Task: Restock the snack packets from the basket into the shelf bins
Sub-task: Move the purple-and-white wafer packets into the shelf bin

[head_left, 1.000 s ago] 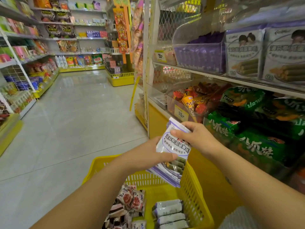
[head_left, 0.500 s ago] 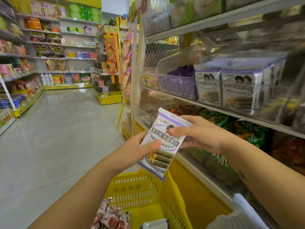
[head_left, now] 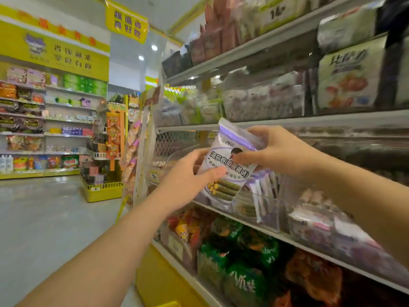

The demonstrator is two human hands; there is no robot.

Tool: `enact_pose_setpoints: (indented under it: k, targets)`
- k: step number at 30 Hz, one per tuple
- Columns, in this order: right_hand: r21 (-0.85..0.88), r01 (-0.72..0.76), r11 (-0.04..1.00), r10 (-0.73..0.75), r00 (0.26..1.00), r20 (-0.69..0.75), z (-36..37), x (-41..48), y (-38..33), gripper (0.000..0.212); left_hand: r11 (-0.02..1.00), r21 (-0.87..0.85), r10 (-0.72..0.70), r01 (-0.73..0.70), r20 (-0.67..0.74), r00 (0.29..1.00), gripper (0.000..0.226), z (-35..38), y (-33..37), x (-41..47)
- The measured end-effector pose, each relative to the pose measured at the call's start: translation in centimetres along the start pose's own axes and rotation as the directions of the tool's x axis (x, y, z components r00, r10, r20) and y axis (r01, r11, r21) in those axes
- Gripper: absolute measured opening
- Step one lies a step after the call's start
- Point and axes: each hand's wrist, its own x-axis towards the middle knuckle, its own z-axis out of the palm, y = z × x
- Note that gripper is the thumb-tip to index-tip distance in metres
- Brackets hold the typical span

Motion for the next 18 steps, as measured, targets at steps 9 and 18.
enact_pose_setpoints:
  k: [9, 18]
  targets:
    - [-0.879, 0.074, 0.471, -0.443, 0.881, -0.163, -6.5, 1.1, 4.2, 0.06, 0.981, 0.185, 0.056, -0.052, -0.018, 0.998, 0.019, 5.8, -1.1, 7.2]
    - [-0.966, -0.032, 0.255, -0.265, 0.959, -0.101, -6.5, 5.4, 10.3, 0.053, 0.963, 0.261, 0.056, -0.065, 0.044, 0.997, 0.028, 7.8, -4.8, 8.5]
